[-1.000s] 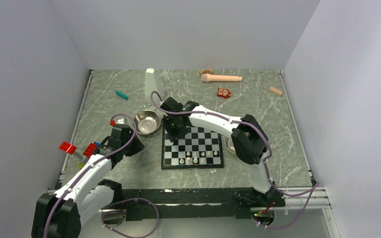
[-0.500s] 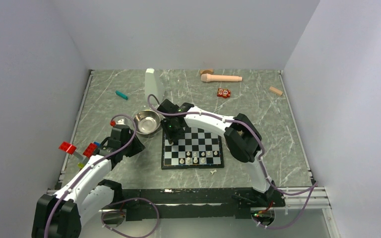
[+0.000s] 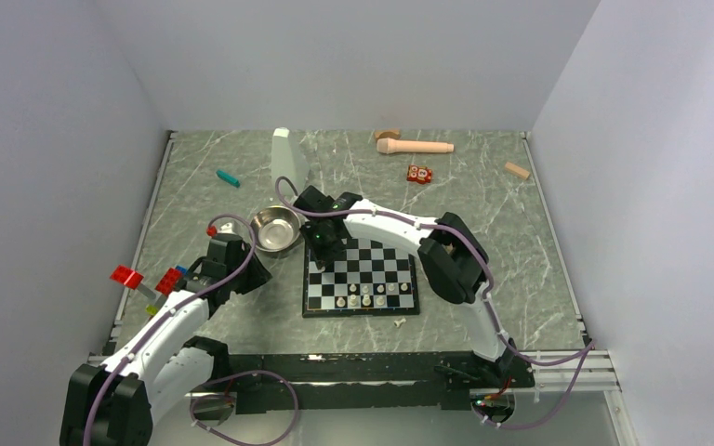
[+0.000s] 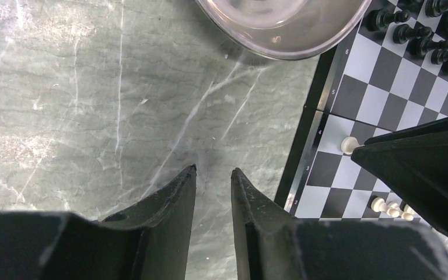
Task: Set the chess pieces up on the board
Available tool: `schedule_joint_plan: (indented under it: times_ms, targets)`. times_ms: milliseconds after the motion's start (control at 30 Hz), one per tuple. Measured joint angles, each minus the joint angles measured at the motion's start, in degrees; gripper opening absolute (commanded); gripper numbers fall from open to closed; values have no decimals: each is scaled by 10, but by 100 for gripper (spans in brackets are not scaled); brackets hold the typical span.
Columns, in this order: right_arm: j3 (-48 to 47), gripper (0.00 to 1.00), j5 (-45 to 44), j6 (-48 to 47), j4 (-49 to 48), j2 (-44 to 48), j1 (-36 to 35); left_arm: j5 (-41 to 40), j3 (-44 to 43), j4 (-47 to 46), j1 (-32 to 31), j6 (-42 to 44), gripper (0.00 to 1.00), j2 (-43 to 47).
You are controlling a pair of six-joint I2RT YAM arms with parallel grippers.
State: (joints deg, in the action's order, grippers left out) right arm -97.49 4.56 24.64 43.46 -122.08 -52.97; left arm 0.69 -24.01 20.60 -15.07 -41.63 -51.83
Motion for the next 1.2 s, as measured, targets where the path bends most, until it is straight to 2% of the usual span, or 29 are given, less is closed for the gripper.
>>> schedule_joint_plan:
  times_ms: [233, 533, 900, 1200]
  targets:
    - [-1, 15, 0, 0, 0, -3, 0, 0, 0, -2, 0, 0, 34, 0]
    - [7, 14, -1, 0, -1, 2, -3, 4, 0, -2, 1, 2, 34, -2]
    - [106, 14, -11, 8, 5, 79, -17, 10, 0, -8, 1, 2, 34, -5]
    - [139, 14, -12, 11, 10, 104, -17, 10, 0, -10, 1, 3, 33, -13]
